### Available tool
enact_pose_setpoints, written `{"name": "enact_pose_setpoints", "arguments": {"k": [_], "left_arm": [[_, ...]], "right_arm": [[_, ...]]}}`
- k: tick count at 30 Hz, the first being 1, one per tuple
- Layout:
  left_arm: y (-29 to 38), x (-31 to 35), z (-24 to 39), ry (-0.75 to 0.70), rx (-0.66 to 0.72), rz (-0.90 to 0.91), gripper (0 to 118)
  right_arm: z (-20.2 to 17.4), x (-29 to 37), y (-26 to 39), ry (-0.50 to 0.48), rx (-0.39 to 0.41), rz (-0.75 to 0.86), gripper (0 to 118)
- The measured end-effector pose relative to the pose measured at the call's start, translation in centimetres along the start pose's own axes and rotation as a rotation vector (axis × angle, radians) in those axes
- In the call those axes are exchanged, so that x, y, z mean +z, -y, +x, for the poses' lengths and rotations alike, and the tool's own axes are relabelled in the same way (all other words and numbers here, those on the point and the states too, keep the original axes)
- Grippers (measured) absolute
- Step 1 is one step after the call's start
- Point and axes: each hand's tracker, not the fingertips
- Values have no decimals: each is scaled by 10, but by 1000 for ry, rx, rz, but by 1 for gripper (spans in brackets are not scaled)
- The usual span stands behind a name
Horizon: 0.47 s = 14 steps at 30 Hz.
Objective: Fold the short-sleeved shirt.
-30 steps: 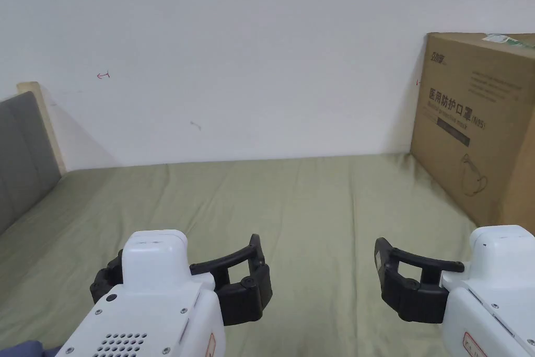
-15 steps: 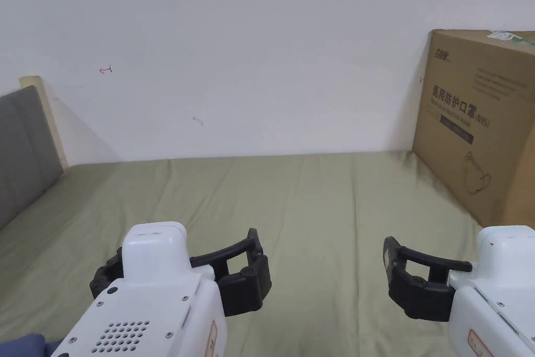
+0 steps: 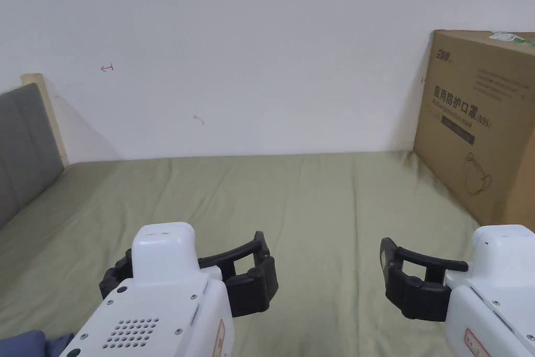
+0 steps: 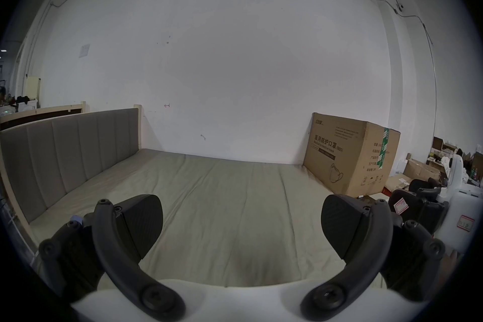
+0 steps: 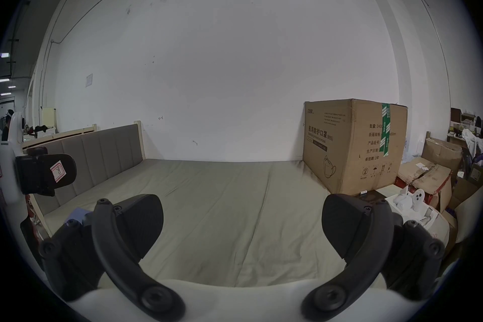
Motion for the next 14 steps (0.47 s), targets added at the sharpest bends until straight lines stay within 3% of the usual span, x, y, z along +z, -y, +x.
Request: {"name": "enact_pose_setpoints", "arguments": {"k": [5,9,14], "left_arm": [[1,-1,5,3,-22,-13,118],[0,-3,1,22,68,-23,118],[-1,-8,-2,-4,78,-45,118]], "right_arm": [[-1,1,0,6,3,-3,118],[-1,1,-1,6,-2,-3,118],[1,2,1,9,-15,-8,118]]}}
